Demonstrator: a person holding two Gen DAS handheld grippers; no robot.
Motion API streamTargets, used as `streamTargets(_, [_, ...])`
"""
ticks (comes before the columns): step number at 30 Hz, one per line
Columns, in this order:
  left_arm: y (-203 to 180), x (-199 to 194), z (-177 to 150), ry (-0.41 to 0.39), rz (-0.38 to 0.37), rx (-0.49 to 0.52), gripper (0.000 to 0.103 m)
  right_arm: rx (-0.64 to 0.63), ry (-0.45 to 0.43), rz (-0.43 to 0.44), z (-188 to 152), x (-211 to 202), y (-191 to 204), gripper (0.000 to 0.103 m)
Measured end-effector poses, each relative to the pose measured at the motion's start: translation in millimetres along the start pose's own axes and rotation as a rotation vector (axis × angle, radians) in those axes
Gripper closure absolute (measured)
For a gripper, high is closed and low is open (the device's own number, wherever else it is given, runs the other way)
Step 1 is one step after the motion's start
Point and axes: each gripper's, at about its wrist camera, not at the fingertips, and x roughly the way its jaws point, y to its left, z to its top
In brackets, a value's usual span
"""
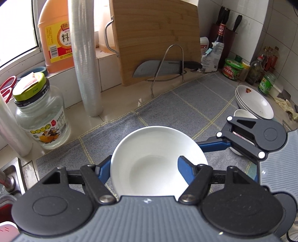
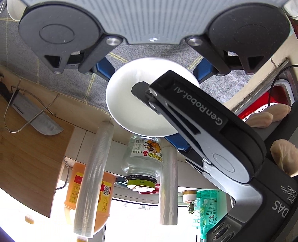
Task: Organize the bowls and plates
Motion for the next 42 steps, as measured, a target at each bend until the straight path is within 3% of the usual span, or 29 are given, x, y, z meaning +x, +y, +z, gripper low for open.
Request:
streamTargets(27, [-126.6,21.4,49.0,-0.029,-0.139,0.220,0.031,0.155,-0.029,-0.198,-65.4,-95.2,-60.2,0.010])
streamTargets(42, [-174.3,51.0,75.3,-0.025,-0.220,0.302,0.031,0.228,-0.018,-0.303,-93.5,-119.4,-99.7,0.010])
